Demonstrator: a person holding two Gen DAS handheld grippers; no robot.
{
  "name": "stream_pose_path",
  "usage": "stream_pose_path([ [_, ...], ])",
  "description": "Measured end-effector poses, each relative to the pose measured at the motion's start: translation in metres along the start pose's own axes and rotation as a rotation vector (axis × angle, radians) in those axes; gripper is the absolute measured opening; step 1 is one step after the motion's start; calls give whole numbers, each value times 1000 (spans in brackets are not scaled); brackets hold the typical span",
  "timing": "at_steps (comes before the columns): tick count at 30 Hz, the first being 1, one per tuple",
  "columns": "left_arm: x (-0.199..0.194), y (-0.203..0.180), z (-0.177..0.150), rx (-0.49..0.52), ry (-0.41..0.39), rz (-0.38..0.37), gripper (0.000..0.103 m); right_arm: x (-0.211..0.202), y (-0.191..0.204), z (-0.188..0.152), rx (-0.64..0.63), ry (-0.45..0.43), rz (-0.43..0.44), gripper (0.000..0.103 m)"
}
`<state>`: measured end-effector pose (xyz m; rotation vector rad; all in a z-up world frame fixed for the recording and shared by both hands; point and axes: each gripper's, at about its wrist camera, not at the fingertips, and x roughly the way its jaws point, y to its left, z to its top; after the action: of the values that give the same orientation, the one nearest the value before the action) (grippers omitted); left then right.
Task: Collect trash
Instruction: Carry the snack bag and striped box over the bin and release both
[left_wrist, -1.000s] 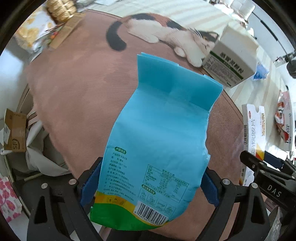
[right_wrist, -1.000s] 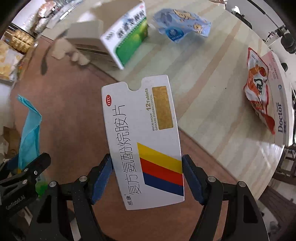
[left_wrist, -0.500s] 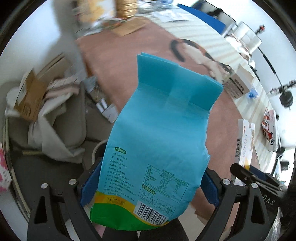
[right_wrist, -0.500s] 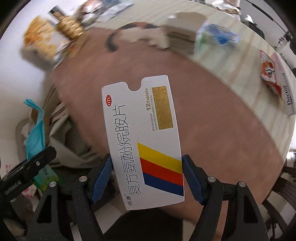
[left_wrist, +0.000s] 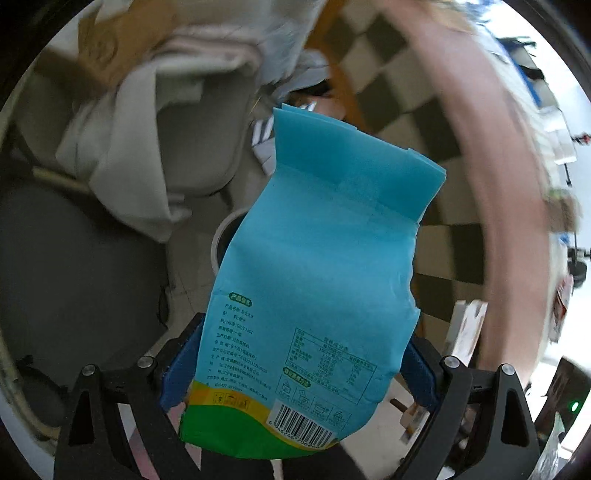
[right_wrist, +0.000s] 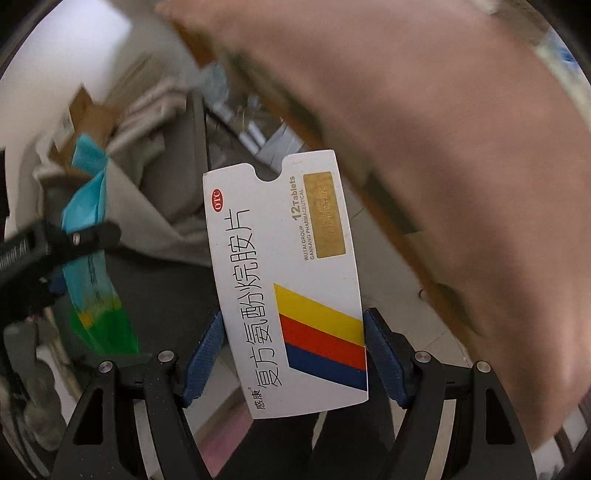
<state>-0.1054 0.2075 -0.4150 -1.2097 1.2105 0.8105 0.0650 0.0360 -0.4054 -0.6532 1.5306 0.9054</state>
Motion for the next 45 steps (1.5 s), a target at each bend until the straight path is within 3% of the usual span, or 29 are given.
stream_pose_path([
  [10, 160, 65, 31, -102, 95, -51, 97, 178, 13, 21, -63, 88, -23, 77],
  [15, 216, 90, 46, -101, 85, -7, 101, 256, 5, 34, -96, 124, -31, 77],
  [19, 234, 109, 51, -121, 61, 60, 101, 304, 11, 48, -108, 143, 20, 78],
  [20, 235, 112, 50, -125, 50, 80, 101, 312, 13, 50, -114, 137, 26, 79],
  [22, 235, 121, 48, -127, 19, 147, 101, 320, 16, 52, -126, 139, 32, 102],
  [23, 232, 124, 46, -123, 2, 178, 101, 328, 22, 59, -130, 136, 34, 103],
  [28, 216, 128, 31, -78, -47, 305, 101, 321, 30, 56, -152, 128, -31, 103],
  [31, 203, 126, 22, -52, -57, 342, 101, 306, 32, 46, -160, 127, -69, 103],
  [39, 160, 110, -6, -13, -56, 352, 101, 239, 42, 31, -176, 39, -167, 103],
  [45, 106, 88, -31, 22, -75, 330, 101, 174, 48, 18, -163, -5, -166, 103],
])
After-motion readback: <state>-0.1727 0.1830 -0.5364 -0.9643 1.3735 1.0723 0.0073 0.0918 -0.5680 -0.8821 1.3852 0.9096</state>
